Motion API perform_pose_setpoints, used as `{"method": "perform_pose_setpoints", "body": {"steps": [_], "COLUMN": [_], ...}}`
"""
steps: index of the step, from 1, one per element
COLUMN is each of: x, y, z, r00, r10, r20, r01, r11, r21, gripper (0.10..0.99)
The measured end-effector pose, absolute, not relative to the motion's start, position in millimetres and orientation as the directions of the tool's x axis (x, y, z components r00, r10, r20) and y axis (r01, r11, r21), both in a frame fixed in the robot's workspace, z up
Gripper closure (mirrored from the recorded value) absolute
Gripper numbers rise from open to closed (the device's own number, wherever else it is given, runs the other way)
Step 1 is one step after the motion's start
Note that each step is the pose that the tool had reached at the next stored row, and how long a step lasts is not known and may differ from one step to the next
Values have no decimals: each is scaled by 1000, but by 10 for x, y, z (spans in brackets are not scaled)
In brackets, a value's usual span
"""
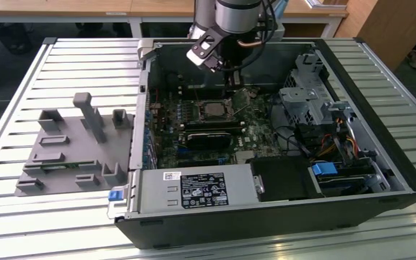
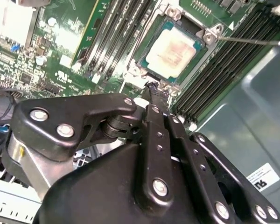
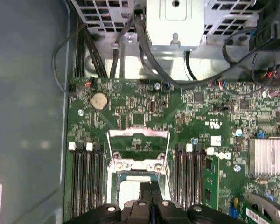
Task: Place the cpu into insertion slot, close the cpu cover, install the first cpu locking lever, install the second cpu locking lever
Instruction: 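Close the cpu cover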
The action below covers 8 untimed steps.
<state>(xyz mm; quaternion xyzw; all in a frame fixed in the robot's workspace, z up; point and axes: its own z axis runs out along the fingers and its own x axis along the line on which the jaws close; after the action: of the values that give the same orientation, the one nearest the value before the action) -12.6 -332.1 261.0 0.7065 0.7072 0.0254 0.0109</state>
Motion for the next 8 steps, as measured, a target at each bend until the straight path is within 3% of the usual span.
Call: {"method": "perform_pose_setpoints", "body": {"steps": [8], "x": [115], "y": [-3321], "z": [2614], "r00": [-1], "r10": [1000], "r20": [21], "r01": [999], "r11": [1], "r21": [36], "gripper": [980]}}
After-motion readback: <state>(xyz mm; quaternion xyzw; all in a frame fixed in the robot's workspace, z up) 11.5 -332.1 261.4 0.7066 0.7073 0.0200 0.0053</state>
